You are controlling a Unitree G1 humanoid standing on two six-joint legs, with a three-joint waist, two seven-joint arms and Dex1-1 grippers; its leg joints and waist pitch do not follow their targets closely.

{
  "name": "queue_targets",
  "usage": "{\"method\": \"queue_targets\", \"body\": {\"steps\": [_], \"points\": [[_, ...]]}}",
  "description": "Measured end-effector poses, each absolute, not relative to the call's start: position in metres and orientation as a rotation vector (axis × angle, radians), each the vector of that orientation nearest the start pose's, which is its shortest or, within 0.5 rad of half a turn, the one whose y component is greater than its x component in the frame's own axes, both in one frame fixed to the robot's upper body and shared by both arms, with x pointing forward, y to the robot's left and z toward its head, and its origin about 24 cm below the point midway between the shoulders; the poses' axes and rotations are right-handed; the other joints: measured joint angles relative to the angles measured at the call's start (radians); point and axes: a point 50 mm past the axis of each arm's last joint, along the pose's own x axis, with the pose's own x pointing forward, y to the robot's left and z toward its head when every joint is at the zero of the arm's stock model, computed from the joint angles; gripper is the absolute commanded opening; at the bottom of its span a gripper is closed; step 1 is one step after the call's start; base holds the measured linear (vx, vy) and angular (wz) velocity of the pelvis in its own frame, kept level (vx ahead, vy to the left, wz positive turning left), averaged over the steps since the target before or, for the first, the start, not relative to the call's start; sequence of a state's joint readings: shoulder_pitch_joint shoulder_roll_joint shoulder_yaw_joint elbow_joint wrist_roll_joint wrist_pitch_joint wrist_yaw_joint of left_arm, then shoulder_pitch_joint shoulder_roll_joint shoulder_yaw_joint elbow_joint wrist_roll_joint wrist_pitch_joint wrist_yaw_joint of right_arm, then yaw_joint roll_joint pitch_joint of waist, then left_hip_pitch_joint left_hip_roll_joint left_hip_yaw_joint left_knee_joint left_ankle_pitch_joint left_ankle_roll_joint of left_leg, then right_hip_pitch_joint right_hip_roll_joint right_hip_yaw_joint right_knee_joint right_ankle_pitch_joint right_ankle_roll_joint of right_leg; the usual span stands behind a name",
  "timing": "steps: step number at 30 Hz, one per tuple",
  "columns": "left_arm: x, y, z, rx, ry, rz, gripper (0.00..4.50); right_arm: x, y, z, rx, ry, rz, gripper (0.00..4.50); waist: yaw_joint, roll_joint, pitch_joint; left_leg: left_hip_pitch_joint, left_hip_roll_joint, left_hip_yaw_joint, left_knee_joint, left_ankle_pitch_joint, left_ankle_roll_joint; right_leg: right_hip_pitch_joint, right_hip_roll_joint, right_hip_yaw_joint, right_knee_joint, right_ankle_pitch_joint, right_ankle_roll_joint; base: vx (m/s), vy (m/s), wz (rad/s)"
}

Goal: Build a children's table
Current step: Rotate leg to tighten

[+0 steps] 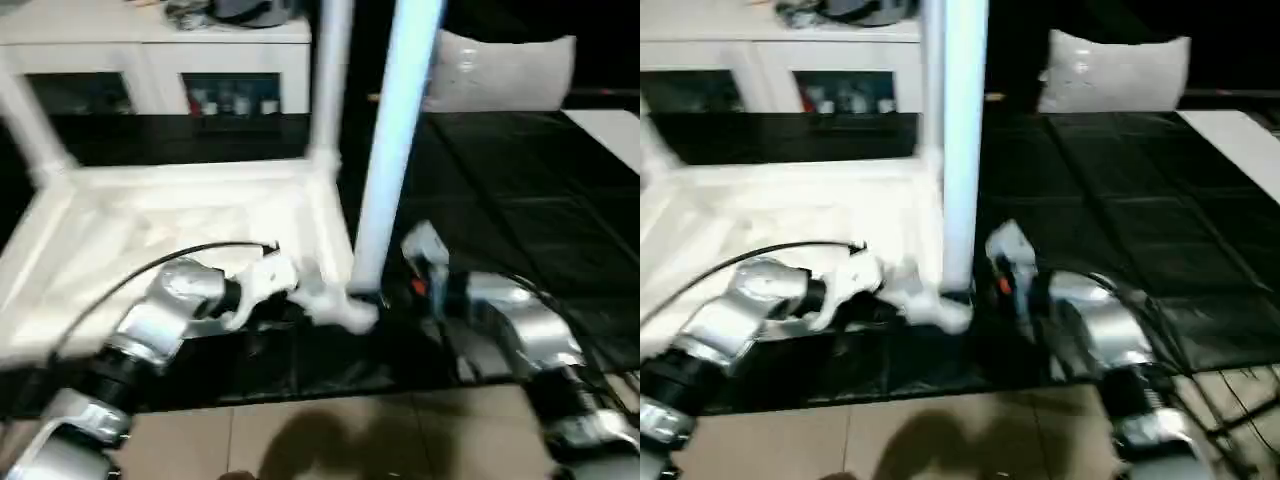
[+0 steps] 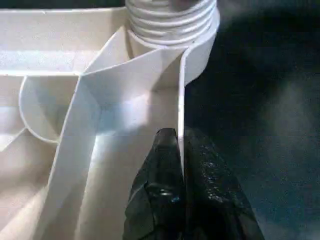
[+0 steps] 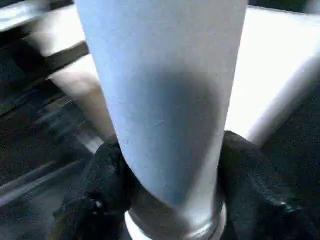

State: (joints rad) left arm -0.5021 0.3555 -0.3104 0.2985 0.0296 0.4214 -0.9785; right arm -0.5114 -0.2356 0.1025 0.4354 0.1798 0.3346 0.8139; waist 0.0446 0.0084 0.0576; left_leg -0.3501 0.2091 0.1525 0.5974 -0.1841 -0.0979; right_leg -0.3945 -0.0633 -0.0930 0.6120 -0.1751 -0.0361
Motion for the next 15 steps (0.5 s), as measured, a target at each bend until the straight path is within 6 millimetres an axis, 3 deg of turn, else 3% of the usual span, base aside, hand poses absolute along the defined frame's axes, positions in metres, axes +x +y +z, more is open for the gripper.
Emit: {"method": "queue_targets", "body": {"steps": [1,3,8,9,14,15], "points": [[0.308,0.113,0.055,0.357,0.502,-1.068,0.0,0.33,-0.12,0.06,-0.001,0.323,0.838,2.24,-0.012,0.0,0.0,-0.001,0.0,0.0,0.0,0.0,0.0,-0.001,0.0,0.0,0.0,0.001,0.0,0.0,0.0,0.0],[0.31,0.101,0.054,0.326,0.491,-1.022,0.0,0.335,-0.119,0.061,-0.007,0.322,0.764,2.21,-0.016,-0.001,-0.001,-0.003,-0.001,0.001,0.0,-0.001,0.0,-0.003,0.001,0.0,-0.001,0.001,0.0,0.0,0.0,0.0],[0.312,0.087,0.054,0.307,0.477,-0.95,0.0,0.34,-0.116,0.061,-0.017,0.28,0.674,2.19,-0.001,0.001,-0.001,-0.007,0.001,0.001,-0.004,0.0,0.0,-0.007,0.004,-0.003,-0.001,0.0,0.001,0.0,0.0,0.0],[0.313,0.086,0.055,0.314,0.474,-0.946,0.0,0.339,-0.118,0.061,0.004,0.277,0.665,2.66,0.004,0.001,-0.001,-0.009,0.001,0.001,-0.004,0.0,0.0,-0.008,0.004,-0.003,-0.001,0.0,0.001,0.0,0.0,0.0],[0.313,0.084,0.055,0.34,0.473,-0.952,0.0,0.335,-0.122,0.059,0.051,0.264,0.674,2.99,0.013,0.001,-0.001,-0.008,0.0,0.002,-0.004,0.0,0.0,-0.008,0.002,-0.002,-0.002,0.003,-0.004,0.0,0.0,0.0],[0.312,0.084,0.055,0.351,0.471,-0.96,0.0,0.333,-0.125,0.059,0.047,0.26,0.689,3.24,0.016,0.001,-0.001,-0.008,0.0,0.002,-0.004,0.0,0.0,-0.008,0.002,-0.002,-0.002,0.003,-0.004,0.0,0.0,0.0]]}}
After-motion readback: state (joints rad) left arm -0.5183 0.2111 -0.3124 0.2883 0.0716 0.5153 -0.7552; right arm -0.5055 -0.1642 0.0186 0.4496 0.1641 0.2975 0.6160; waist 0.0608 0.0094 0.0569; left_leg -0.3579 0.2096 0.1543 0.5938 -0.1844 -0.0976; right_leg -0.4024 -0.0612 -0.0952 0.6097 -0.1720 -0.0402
